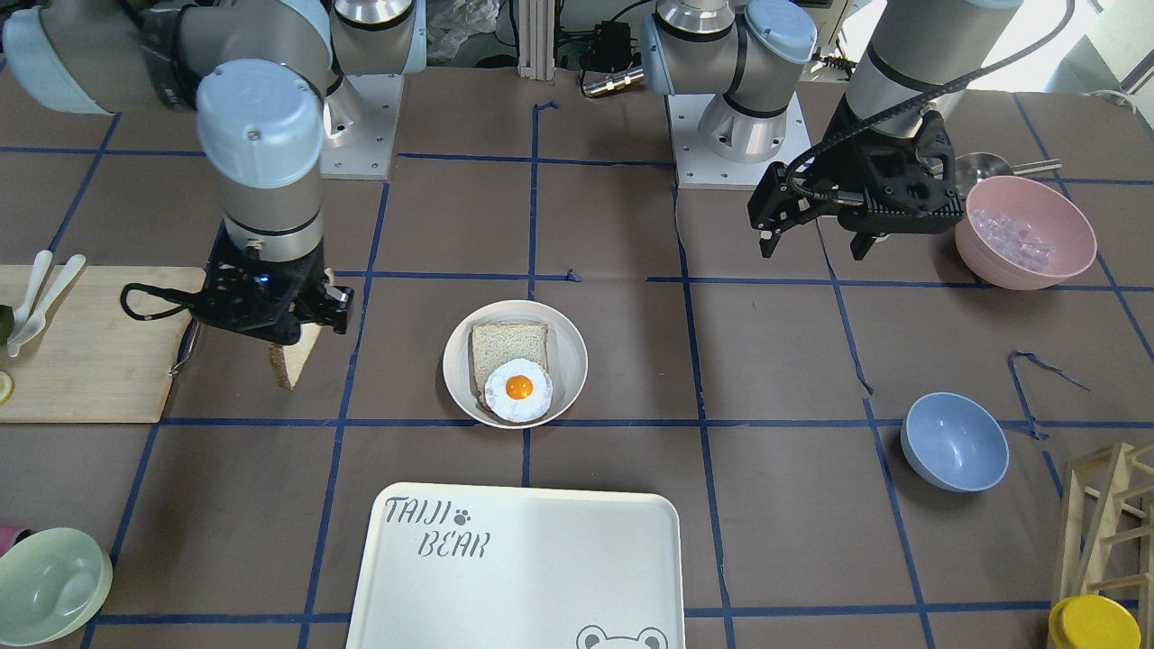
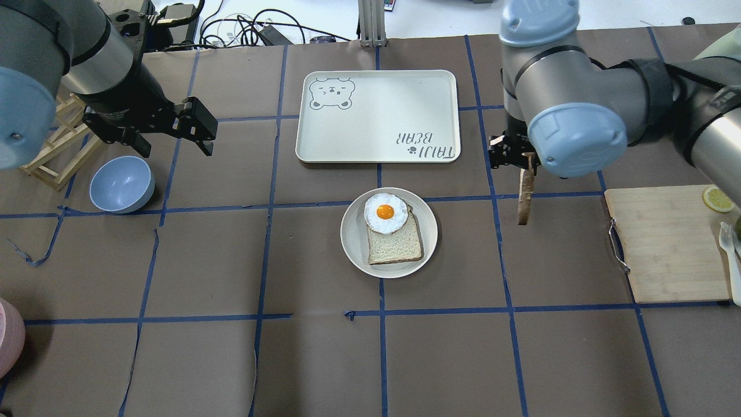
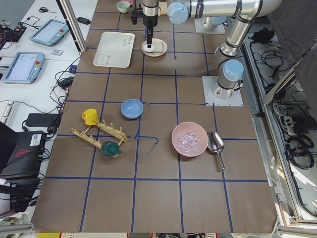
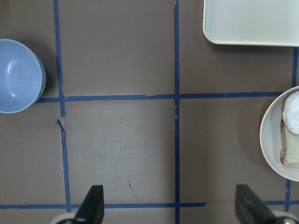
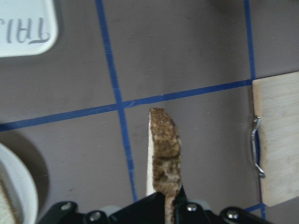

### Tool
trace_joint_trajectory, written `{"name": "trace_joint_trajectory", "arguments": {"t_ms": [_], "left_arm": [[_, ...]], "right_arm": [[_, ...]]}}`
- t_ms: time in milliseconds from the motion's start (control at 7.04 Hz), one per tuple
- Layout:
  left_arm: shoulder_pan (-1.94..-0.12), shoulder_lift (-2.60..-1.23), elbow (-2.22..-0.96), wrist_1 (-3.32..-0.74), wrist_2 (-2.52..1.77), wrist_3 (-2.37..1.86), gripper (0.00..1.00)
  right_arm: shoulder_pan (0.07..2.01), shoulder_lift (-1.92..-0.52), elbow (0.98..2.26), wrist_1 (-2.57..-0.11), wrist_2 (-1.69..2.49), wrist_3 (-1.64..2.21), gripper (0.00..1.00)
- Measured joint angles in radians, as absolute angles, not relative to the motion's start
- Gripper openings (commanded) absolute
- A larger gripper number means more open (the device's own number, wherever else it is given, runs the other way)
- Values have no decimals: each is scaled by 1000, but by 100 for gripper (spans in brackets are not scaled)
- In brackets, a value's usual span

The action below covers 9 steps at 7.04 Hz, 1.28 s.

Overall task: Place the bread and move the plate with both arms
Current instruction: 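Lift the bread slice and carry it over the egg-topped toast plate, then lower the bread slice onto the egg toast and release it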

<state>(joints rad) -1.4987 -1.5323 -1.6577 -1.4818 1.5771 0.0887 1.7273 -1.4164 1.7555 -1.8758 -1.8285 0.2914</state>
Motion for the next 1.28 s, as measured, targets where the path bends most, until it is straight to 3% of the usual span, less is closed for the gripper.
{"name": "trace_joint_trajectory", "arguments": {"t_ms": [568, 1278], "left_arm": [[-1499, -1533, -1658, -1482, 1576, 86, 100], [-1499, -1533, -1658, -1480, 1577, 88, 100]], "right_arm": [[1993, -1267, 1671, -2007, -1822, 453, 0], [2025, -1220, 1663, -2011, -1896, 487, 0]]}}
